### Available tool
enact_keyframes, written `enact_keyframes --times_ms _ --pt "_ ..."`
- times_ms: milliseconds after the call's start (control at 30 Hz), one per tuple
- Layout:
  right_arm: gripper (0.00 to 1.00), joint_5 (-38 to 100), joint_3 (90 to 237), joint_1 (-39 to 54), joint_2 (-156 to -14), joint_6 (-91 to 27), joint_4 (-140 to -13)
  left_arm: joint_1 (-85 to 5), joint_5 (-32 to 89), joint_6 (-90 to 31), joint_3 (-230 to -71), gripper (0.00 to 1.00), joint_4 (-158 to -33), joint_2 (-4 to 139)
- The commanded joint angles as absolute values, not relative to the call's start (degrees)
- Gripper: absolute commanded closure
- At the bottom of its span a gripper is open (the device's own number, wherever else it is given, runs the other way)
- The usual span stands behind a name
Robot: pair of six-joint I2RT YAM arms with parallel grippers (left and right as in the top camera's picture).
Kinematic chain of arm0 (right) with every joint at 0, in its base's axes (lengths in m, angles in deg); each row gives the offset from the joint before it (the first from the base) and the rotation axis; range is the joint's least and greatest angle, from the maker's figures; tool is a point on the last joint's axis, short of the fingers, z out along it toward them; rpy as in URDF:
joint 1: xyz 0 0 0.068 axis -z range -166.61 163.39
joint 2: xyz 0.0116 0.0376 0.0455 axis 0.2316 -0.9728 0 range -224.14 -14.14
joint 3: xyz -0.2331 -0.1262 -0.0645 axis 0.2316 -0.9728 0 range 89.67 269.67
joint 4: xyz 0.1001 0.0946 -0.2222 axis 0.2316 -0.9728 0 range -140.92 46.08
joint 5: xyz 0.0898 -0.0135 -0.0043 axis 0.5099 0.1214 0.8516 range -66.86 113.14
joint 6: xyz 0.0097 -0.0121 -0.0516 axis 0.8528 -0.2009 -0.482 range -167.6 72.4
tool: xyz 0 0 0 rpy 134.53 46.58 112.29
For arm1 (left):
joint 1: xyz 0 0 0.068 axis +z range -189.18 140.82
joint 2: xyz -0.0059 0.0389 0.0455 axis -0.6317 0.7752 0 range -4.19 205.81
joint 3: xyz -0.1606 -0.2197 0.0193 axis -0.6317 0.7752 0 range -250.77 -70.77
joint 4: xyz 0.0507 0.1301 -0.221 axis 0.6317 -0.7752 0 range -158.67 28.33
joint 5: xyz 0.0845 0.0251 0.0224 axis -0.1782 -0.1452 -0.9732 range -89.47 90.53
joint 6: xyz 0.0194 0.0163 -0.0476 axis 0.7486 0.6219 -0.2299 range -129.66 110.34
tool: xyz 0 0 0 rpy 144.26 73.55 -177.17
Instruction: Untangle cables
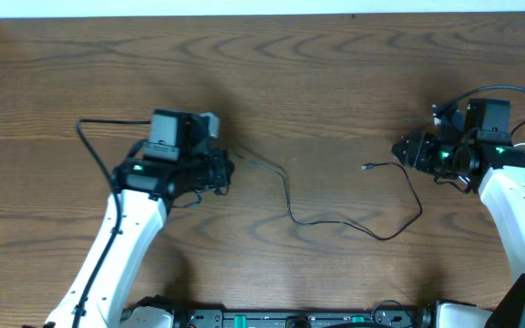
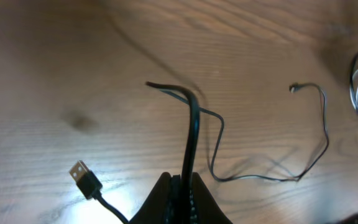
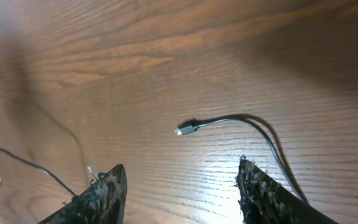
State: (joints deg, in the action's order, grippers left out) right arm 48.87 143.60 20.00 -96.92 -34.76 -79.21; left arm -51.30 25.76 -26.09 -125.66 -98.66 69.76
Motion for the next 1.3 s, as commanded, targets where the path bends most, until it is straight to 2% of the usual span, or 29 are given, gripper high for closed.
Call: enact_keyframes --times_ms 0,167,367,1267 --pt "0.46 49.2 144.0 18.0 -97.0 -36.4 -79.8 -57.4 20.7 -24.5 -126.4 0.92 -96.1 69.8" --pt "0.46 49.0 144.0 16.3 -97.0 -37.7 -80.4 -65.5 14.1 -22.0 -126.4 0.93 -92.5 69.8" --pt "0.45 48.1 144.0 15.4 -97.0 -37.7 -81.0 -70.2 5.8 -20.6 -126.4 0.93 -92.4 69.8" --pt "0.46 47.1 144.0 6.6 -96.9 -40.0 -89.6 -70.5 2.4 -20.6 -126.6 0.93 -92.2 62.1"
